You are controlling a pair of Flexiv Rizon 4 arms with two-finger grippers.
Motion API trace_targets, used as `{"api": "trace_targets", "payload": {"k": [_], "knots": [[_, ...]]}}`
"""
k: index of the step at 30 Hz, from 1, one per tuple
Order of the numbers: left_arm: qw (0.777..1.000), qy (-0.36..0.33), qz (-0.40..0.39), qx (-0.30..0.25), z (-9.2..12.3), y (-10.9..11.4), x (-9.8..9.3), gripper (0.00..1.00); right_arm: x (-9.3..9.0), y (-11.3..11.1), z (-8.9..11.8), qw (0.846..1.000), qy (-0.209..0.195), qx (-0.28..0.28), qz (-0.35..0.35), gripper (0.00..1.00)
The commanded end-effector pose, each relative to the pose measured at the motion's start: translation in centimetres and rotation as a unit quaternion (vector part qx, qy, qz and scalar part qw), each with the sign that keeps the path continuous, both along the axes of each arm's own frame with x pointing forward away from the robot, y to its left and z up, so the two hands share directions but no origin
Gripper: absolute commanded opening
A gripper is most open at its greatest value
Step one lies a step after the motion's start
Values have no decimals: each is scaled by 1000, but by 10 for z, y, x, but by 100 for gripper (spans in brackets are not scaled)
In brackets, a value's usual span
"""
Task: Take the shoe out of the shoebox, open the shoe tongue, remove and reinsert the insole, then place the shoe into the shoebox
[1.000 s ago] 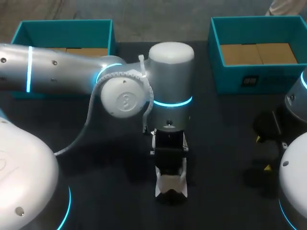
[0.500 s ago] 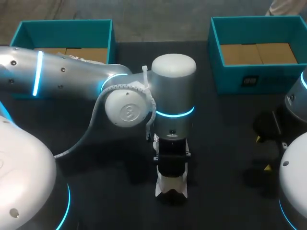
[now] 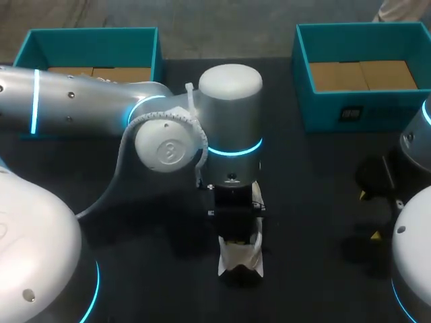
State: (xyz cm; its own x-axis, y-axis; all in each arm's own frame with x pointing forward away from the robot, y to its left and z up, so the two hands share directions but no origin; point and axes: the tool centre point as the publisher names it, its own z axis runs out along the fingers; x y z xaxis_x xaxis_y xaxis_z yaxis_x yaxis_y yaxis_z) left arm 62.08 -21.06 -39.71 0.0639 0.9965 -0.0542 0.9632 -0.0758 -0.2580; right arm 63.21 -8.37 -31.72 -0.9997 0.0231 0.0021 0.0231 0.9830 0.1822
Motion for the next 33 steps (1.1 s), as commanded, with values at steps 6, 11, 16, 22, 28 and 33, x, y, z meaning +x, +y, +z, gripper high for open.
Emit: {"api": "trace_targets", "payload": {"k": [6, 11, 16, 22, 28, 33], "knots": [[1000, -13, 6, -4, -8, -10, 4, 0, -2, 0, 1, 1000, -1, -1, 0, 100], [1000, -16, -21, 10, 12, -9, -2, 0, -2, 0, 1, 1000, -1, -1, 0, 100], [998, -24, -55, 34, 21, -8, -9, 0, -2, 0, 1, 1000, -1, -1, 0, 100], [996, -12, -51, 70, -5, -6, -12, 0, -2, 0, 1, 1000, -1, -1, 0, 100], [996, -8, -43, 84, -25, -5, -11, 0, -2, 0, 1, 1000, -1, -1, 0, 100], [997, -5, -32, 68, -23, -6, -10, 0, -2, 0, 1, 1000, -1, -1, 0, 100]]}}
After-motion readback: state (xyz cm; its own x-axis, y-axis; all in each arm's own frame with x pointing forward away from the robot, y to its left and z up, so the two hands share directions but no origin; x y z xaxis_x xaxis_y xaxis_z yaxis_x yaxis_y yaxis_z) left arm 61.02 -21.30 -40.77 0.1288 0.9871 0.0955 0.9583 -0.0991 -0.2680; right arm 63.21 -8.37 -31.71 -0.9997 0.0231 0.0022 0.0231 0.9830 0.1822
